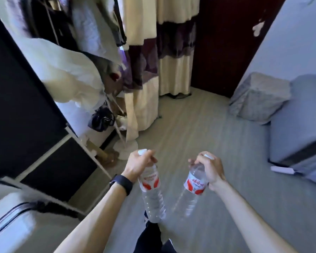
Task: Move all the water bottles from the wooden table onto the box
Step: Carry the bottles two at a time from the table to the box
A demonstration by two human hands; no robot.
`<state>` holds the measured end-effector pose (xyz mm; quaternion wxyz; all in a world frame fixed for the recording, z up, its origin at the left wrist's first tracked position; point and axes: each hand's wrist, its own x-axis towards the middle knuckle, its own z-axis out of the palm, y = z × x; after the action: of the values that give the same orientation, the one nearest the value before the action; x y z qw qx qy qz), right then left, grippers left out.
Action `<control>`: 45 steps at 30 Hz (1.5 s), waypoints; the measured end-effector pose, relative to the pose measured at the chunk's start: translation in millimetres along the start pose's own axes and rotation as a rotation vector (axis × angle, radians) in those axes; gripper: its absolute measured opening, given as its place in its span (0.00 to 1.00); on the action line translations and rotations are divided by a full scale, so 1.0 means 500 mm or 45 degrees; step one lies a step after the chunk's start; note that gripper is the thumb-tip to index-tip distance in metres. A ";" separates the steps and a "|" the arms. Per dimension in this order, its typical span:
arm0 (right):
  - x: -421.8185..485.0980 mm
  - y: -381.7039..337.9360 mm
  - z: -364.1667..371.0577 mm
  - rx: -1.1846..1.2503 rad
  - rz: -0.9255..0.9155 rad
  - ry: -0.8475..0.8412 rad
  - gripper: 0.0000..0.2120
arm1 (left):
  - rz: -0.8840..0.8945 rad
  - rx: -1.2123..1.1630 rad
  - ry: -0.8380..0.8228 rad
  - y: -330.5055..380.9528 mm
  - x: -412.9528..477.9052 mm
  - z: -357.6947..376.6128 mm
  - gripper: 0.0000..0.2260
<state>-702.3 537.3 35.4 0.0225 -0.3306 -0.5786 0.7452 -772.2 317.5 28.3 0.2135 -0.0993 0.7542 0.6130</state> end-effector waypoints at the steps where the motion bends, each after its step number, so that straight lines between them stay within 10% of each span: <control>1: 0.024 -0.015 -0.012 0.012 0.015 0.032 0.06 | 0.003 -0.029 -0.036 0.026 0.030 0.017 0.15; 11: 0.253 -0.243 -0.141 0.158 -0.228 0.457 0.04 | 0.197 0.297 -0.399 0.272 0.327 0.249 0.12; 16: 0.359 -0.331 -0.239 -0.272 -0.497 0.632 0.02 | 0.535 0.761 -0.493 0.365 0.425 0.446 0.10; 41: 1.135 -0.707 -0.800 -0.352 -0.462 0.784 0.19 | 0.482 0.345 -0.298 0.756 1.060 1.200 0.11; 45: 1.256 -0.775 -0.854 -0.344 -0.447 0.823 0.07 | 0.478 0.381 -0.350 0.829 1.185 1.336 0.13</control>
<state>-1106.1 1288.3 34.5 0.2871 -0.4441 -0.6824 0.5046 -1335.6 1124.9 26.1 0.2089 0.1590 0.8054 0.5314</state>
